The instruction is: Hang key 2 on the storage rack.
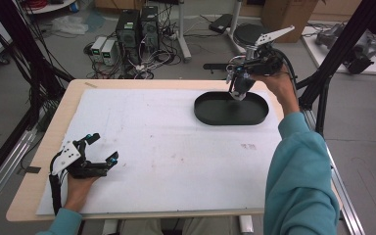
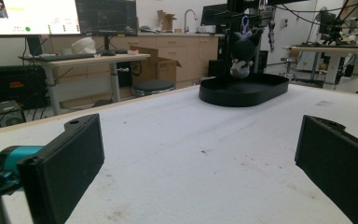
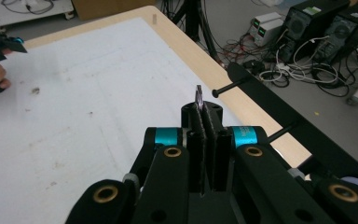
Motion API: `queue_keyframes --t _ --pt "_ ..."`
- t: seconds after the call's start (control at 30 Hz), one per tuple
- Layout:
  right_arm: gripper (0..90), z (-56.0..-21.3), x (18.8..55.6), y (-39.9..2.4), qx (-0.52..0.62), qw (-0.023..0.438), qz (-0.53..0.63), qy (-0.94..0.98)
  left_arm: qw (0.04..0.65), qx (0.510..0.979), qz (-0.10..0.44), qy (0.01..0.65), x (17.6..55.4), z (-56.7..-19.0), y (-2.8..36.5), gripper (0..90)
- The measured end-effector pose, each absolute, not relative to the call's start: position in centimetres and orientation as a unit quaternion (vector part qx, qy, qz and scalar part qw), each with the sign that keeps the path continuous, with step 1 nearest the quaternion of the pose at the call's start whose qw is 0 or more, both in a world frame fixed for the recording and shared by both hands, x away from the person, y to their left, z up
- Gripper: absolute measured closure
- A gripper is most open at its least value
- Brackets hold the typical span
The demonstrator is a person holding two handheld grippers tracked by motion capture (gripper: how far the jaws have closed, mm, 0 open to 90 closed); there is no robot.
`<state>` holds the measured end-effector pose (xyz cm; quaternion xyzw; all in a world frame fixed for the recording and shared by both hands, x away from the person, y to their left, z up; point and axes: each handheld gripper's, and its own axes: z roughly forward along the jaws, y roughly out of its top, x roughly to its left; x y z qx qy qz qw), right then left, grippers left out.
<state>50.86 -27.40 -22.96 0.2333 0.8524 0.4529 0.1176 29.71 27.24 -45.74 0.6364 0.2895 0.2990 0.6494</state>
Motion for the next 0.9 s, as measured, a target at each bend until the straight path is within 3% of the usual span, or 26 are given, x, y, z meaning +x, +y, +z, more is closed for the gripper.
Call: queue_keyframes --t 0.9 --pt "89.0 -25.9 54.1 -27.6 0.272 0.121 0.396 0.869 0.649 0.637 0.3 0.288 29.7 -45.7 27.2 1.7"
